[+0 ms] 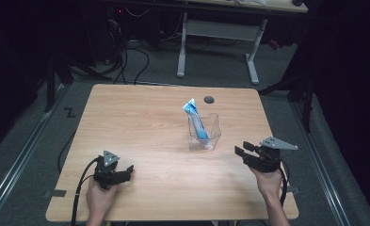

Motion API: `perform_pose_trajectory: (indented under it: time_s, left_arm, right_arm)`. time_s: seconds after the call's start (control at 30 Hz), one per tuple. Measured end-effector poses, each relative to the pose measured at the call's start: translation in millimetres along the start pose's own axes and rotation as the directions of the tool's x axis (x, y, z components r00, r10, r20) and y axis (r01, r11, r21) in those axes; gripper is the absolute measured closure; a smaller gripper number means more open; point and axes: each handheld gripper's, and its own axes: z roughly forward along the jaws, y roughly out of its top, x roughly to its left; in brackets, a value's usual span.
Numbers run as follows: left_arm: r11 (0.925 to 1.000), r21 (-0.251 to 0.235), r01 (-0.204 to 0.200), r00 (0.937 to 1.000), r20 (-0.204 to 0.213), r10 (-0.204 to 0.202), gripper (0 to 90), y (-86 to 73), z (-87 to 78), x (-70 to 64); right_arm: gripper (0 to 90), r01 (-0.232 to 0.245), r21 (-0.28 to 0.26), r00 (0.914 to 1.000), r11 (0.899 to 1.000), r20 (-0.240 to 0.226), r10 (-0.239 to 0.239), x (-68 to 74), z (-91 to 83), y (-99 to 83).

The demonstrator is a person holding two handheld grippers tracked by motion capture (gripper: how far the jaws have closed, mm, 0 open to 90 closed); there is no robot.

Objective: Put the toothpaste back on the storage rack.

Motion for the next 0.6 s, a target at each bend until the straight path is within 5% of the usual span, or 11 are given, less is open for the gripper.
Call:
perform_pose_trajectory:
  time_s: [0.6]
  left_arm:
    - [1.0000, 0.000, 0.007, 1.0000, -0.002, -0.007, 23.0, 0.5, 0.3, 0.5]
  right_arm:
    - [51.8, -0.009, 0.050, 0.9999, 0.999, 0.005, 0.008, 1.7, 16.3, -24.1]
